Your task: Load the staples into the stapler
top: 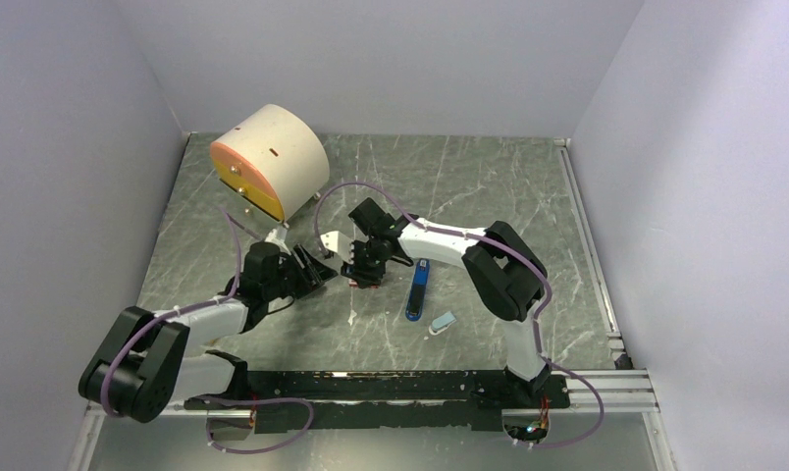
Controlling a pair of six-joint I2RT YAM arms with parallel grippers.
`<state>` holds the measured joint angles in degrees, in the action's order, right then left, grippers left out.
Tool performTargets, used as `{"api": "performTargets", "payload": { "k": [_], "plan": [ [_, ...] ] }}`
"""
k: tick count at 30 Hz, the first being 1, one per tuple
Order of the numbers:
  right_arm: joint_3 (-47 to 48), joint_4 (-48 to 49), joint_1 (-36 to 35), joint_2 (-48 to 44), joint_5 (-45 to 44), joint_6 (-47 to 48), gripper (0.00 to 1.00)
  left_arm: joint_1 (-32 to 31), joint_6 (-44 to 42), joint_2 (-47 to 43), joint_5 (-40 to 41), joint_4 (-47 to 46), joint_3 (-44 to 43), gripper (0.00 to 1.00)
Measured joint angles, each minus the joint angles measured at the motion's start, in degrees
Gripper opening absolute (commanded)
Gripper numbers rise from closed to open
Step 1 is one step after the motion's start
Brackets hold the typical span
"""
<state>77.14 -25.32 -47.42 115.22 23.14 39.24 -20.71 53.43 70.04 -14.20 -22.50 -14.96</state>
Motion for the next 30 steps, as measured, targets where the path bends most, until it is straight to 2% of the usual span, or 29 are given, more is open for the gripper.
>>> {"api": "performTargets", "payload": {
  "k": [5, 12, 21, 30],
  "plan": [
    [-0.7, 1.1, 0.0, -0.3, 0.5, -0.4, 0.36, 0.0, -0.2, 3.9, -3.4, -3.4, 0.0, 0.45],
    [-2.8, 4.1, -0.2, -1.2, 2.4, -0.8, 0.37, 0.0, -0.5, 8.9, -7.6, -9.9, 0.0, 0.46],
    [-3.7, 6.5, -1.4, -1.2, 4.7, -1.6, 0.37, 0.0, -0.5, 11.8, -9.0, -15.0, 0.7, 0.34],
    [-4.3, 8.3, -1.7, -1.2, 5.6, -2.5, 0.37, 0.0, -1.4, 13.8, -9.0, -15.5, 0.7, 0.36]
  ]
}}
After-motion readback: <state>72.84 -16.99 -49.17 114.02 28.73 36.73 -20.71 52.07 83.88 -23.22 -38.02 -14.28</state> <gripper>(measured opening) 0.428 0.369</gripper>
